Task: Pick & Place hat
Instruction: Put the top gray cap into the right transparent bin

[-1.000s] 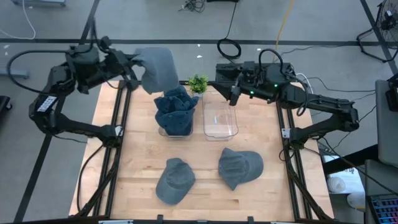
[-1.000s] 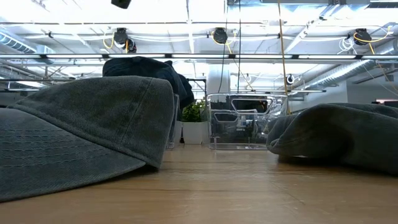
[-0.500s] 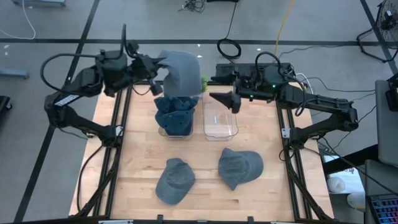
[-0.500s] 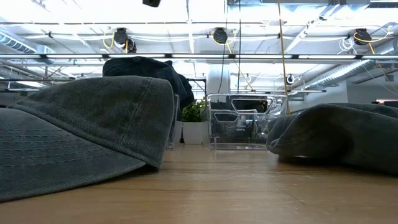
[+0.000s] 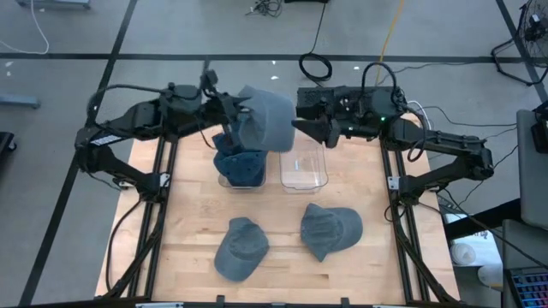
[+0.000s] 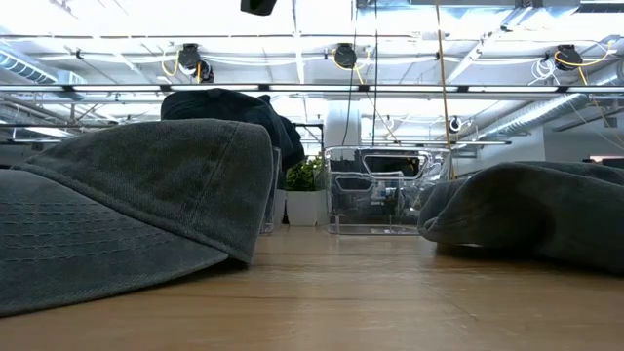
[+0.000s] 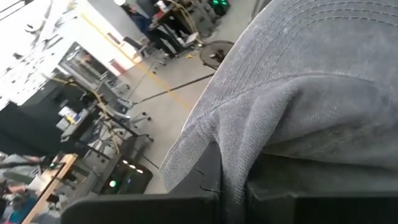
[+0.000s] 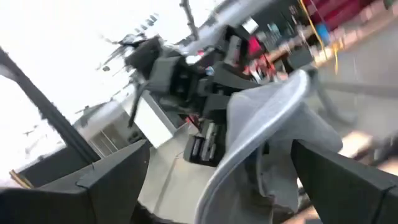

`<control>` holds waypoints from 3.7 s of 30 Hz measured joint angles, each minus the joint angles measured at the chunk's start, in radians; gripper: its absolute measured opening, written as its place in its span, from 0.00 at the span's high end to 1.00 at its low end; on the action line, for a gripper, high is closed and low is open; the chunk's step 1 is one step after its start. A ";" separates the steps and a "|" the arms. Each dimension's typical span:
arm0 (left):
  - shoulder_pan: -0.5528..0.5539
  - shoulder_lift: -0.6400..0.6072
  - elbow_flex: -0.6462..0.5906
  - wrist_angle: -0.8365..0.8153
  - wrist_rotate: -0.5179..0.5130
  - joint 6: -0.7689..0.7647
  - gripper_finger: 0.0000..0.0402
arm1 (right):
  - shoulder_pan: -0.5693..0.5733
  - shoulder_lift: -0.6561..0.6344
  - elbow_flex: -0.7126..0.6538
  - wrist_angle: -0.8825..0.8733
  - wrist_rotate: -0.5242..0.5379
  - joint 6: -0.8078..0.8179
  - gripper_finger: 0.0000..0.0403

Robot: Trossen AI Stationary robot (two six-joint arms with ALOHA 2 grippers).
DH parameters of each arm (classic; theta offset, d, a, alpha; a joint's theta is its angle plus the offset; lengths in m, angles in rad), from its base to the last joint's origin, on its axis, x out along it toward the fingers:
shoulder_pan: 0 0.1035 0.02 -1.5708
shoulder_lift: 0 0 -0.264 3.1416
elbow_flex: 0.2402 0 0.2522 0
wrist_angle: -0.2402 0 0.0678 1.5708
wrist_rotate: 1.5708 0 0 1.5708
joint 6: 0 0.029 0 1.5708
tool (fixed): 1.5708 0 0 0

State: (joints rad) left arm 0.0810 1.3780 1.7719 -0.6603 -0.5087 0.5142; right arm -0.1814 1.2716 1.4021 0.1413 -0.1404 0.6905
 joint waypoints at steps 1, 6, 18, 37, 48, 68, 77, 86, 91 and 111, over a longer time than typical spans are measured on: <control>-0.007 0.006 0.000 -0.009 0.000 0.001 0.99 | 0.000 0.000 0.000 -0.015 0.001 0.050 0.06; -0.049 0.026 -0.001 -0.043 0.002 -0.012 0.99 | 0.000 0.000 0.000 -0.098 0.007 0.260 0.06; -0.118 0.068 -0.001 -0.050 0.010 -0.026 0.99 | 0.013 0.001 0.000 -0.192 -0.021 0.314 0.15; -0.120 0.078 -0.001 -0.029 -0.049 -0.034 0.98 | 0.013 0.001 0.000 -0.257 -0.020 0.318 0.68; -0.121 0.079 -0.001 -0.027 -0.088 -0.037 0.94 | 0.013 0.001 0.000 -0.246 -0.020 0.255 0.99; -0.127 0.016 -0.001 -0.070 -0.123 -0.182 0.53 | -0.050 -0.068 -0.001 -0.261 -0.048 0.111 1.00; -0.119 -0.070 -0.002 -0.106 -0.058 -0.302 0.25 | -0.110 -0.145 -0.001 -0.333 -0.130 0.017 1.00; -0.096 -0.146 -0.001 -0.103 0.065 -0.416 0.14 | -0.121 -0.256 0.001 -0.345 -0.125 -0.282 1.00; -0.069 -0.187 0.000 -0.099 0.132 -0.463 0.14 | -0.120 -0.299 0.001 -0.352 -0.127 -0.385 1.00; -0.035 -0.234 -0.001 -0.019 0.201 -0.446 0.14 | -0.119 -0.448 -0.542 0.557 -0.108 -0.417 1.00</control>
State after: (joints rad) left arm 0.0456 1.1439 1.7710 -0.6793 -0.3081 0.0685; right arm -0.3009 0.8240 0.8602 0.6983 -0.2483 0.2730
